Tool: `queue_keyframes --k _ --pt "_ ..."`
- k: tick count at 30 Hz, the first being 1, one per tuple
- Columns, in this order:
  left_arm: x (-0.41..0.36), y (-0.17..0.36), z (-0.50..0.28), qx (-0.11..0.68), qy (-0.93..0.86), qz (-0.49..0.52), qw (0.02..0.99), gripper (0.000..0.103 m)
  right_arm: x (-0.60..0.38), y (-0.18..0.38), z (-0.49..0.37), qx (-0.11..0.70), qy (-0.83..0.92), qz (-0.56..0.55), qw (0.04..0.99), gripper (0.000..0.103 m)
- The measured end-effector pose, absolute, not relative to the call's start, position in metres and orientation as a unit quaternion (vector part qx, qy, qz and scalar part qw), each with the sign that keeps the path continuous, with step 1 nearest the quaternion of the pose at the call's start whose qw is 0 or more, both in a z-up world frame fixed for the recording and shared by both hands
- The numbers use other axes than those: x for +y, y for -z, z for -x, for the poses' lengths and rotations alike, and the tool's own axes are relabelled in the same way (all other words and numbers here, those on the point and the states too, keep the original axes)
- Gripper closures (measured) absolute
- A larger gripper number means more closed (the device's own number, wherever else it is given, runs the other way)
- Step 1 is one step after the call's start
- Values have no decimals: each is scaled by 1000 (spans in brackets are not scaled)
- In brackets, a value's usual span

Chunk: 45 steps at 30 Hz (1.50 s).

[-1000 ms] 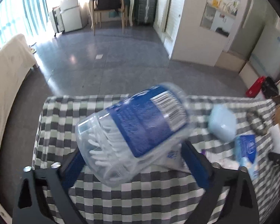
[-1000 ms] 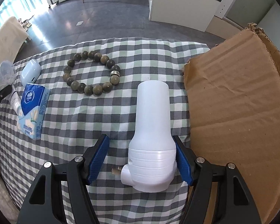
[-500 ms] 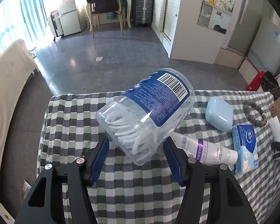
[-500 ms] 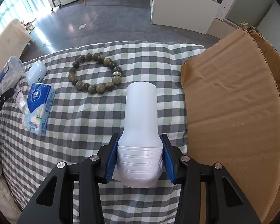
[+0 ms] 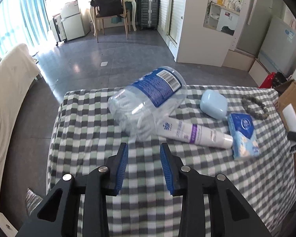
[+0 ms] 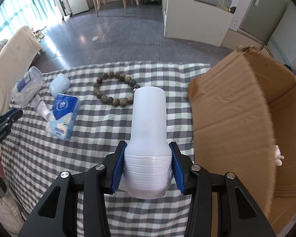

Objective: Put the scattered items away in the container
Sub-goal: 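Carry the white bottle into the box and open the right gripper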

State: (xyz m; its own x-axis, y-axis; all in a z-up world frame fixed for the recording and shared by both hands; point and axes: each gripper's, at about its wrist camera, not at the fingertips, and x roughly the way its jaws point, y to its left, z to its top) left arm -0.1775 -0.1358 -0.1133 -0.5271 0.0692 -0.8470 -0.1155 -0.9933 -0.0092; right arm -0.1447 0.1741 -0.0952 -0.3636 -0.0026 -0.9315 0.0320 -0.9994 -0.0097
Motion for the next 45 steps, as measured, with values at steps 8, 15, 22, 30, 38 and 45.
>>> queue_keyframes --k 8,15,22,30,38,45 --pt "-61 66 146 55 -881 451 130 69 210 29 118 -7 864 -503 -13 60" --pt "56 8 121 82 -876 394 266 69 298 -4 97 -37 877 -470 -95 59" --pt "168 0 95 140 -852 368 346 68 373 36 78 -80 839 -511 -169 59" --pt "179 40 101 151 -873 374 274 0 381 68 76 -60 822 -538 -176 25" --pt "102 77 140 119 -891 418 132 0 349 46 87 -72 857 -496 -119 25" --pt "28 77 154 86 -901 418 75 0 263 14 110 -19 888 -460 -15 25"
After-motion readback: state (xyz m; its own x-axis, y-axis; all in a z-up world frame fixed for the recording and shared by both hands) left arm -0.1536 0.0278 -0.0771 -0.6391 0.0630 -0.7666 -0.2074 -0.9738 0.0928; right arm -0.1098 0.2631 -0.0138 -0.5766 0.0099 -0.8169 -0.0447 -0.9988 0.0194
